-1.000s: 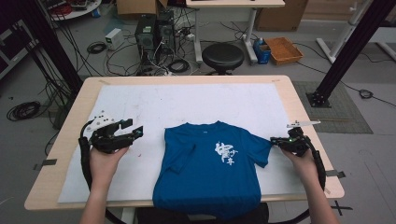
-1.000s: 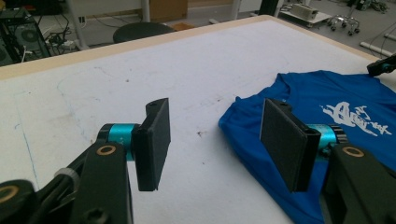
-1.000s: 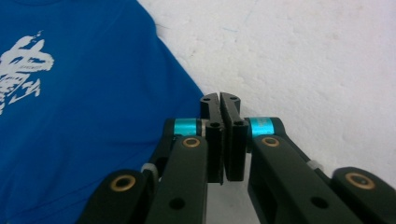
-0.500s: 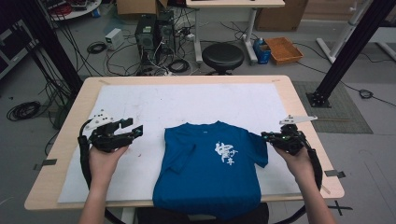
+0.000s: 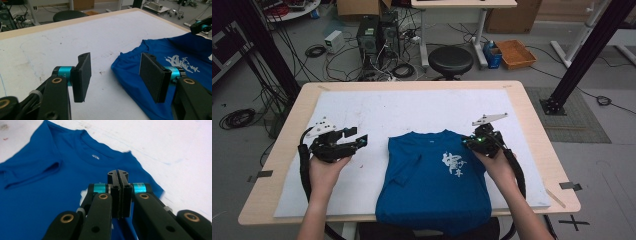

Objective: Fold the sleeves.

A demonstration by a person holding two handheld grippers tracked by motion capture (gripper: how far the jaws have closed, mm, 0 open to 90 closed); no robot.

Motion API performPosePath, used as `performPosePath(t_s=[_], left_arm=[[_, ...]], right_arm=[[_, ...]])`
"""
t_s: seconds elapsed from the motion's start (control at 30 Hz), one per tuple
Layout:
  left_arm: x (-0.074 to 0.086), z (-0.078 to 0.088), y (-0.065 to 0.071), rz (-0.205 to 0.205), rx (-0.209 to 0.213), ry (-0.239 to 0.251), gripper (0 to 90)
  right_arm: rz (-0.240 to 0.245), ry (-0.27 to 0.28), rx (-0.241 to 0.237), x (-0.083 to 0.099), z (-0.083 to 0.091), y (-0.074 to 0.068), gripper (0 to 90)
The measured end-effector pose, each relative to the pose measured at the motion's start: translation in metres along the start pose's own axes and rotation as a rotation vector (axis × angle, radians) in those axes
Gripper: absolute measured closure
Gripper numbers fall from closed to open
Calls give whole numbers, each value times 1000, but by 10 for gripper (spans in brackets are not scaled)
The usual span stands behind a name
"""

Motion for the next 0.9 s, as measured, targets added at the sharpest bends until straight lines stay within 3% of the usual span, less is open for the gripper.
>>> performPosePath(t_s=[0.17, 0.4, 0.47, 0.77, 0.9], left_arm=[[1, -4, 2, -4, 11, -13, 430], [3, -11, 8, -6, 23, -24, 430], [4, -13, 9, -11, 26, -30, 429], [5, -20, 14, -10, 39, -33, 426], [6, -26, 17, -11, 46, -37, 423]], right_arm=[[4, -13, 2, -6, -19, -14, 899], [2, -8, 9, -9, -36, -19, 890], [-1, 7, -5, -9, -38, -18, 757], [-3, 102, -51, -4, -12, 0, 617], [-28, 185, -56, 5, 13, 22, 505]])
Point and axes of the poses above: each handheld gripper's, and its own axes: z roughly backward along the jaws, x roughly out of its underside, y roughly to its right, the point moved 7 cm from there along -z, roughly forward along the jaws, and after that the axes turned 3 degrees about x, right-handed, at the moved point
